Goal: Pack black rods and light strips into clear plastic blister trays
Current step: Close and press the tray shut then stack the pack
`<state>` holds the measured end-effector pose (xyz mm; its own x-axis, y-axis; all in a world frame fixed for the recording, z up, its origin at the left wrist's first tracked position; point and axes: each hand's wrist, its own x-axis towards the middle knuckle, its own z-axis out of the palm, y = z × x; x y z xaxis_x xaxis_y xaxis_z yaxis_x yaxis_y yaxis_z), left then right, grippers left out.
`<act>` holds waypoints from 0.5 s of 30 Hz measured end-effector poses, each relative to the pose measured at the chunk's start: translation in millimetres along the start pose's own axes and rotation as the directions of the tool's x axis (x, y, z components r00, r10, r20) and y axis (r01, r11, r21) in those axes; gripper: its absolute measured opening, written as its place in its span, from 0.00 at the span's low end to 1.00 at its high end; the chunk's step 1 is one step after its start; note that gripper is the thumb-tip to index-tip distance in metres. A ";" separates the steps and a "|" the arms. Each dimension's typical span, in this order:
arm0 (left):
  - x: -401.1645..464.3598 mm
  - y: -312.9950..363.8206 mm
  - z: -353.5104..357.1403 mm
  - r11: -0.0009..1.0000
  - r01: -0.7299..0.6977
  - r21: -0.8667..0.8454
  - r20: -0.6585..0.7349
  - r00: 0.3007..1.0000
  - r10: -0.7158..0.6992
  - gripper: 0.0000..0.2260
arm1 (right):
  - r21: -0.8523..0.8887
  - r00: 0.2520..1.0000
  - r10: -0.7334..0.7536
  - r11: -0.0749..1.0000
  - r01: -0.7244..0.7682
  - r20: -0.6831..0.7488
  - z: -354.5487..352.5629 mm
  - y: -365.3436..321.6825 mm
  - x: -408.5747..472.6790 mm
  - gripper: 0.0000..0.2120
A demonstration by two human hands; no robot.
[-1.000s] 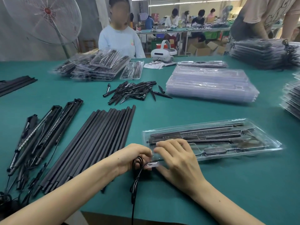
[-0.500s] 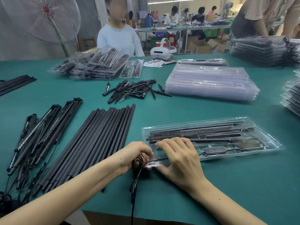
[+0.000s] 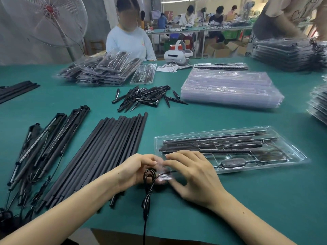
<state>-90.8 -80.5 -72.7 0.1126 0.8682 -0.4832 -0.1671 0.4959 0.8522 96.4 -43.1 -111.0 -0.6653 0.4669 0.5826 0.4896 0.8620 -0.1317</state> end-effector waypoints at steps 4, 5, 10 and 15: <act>1.2 -5.8 -2.3 0.999 -0.014 0.045 -0.018 1.000 0.015 0.09 | 0.026 0.996 0.007 1.000 -0.009 0.090 -6.1 0.1 -2.8 0.19; 1.6 -7.4 -2.4 0.997 -0.020 0.070 -0.031 0.999 0.022 0.09 | 0.029 0.993 0.003 1.000 -0.006 0.114 -7.2 0.7 -3.2 0.20; 2.6 -11.7 -3.0 0.994 -0.048 0.097 -0.065 0.996 0.055 0.12 | 0.008 0.985 -0.014 1.000 0.013 0.174 -8.7 2.1 -2.0 0.20; 4.6 -12.1 -3.6 0.998 -0.021 0.065 -0.107 0.994 0.028 0.12 | -0.005 0.983 -0.032 0.999 0.033 0.183 -10.9 2.5 1.0 0.16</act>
<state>-91.8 -82.4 -86.0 0.0027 0.8783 -0.4782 -0.1049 0.4758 0.8733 103.1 -42.6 -102.0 -0.7724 0.4676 0.4297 0.4701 0.8760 -0.1083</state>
